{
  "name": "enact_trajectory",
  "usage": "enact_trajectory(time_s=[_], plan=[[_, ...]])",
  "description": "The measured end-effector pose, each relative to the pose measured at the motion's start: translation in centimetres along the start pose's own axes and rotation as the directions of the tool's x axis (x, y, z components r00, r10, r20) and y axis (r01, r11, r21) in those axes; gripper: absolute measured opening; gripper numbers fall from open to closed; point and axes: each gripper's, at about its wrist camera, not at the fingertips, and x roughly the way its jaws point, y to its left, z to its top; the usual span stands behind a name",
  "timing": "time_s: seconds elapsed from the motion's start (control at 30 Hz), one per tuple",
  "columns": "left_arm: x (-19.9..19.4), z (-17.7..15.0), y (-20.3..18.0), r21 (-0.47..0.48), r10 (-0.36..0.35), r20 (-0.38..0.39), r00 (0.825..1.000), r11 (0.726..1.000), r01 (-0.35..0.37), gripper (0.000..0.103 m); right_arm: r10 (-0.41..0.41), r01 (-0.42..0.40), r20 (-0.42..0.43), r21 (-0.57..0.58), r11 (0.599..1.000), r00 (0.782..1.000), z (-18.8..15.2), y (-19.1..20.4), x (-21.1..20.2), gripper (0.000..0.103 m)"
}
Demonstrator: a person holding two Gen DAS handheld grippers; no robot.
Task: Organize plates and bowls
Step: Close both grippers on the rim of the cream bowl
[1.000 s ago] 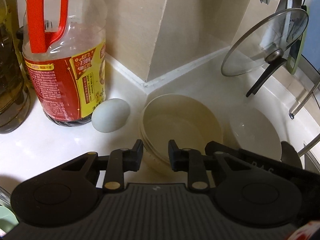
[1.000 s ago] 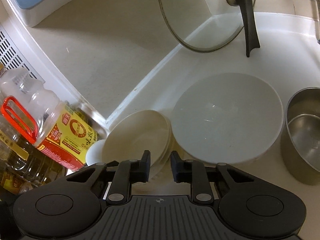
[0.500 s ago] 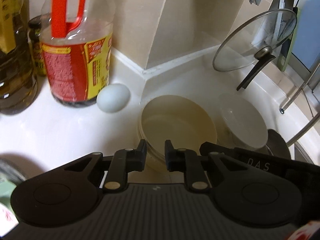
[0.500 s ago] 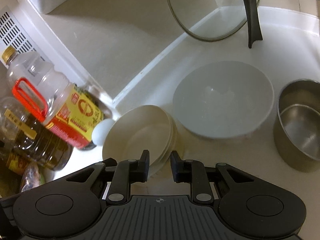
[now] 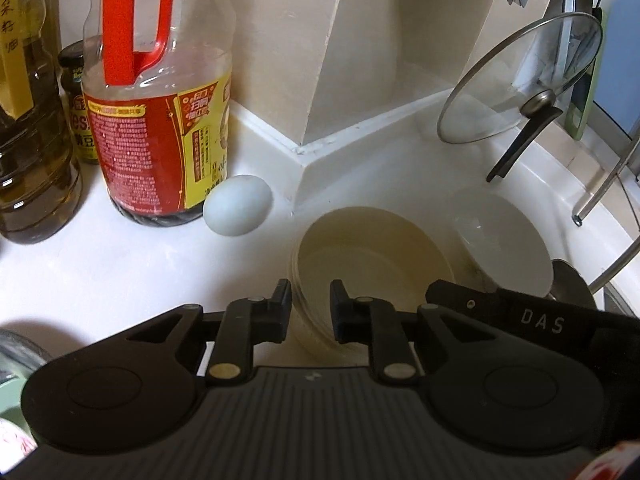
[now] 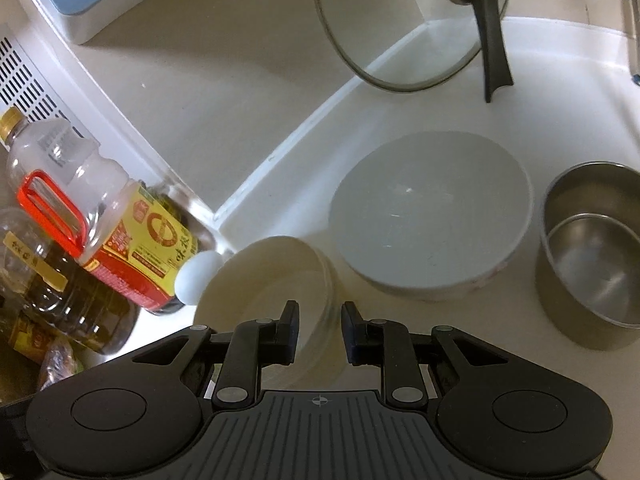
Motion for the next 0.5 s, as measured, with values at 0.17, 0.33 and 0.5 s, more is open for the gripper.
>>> enact_trajectory(time_s=[0.17, 0.33, 0.5], plan=[[0.51, 0.01, 0.18, 0.004, -0.001, -0.008, 1.0, 1.0, 0.001, 0.017, -0.022, 0.022, 0.017, -0.044, 0.999, 1.0, -0.16, 0.5, 0.33, 0.023], [0.52, -0.19, 0.39, 0.006, 0.006, -0.011, 1.0, 1.0, -0.006, 0.016, -0.03, 0.031, 0.017, -0.075, 0.997, 0.999, -0.31, 0.77, 0.35, 0.019], [-0.29, -0.53, 0.97, -0.011, -0.006, -0.008, 1.0, 1.0, 0.006, 0.016, -0.016, 0.017, 0.013, -0.08, 0.997, 1.0, -0.45, 0.7, -0.09, 0.017]])
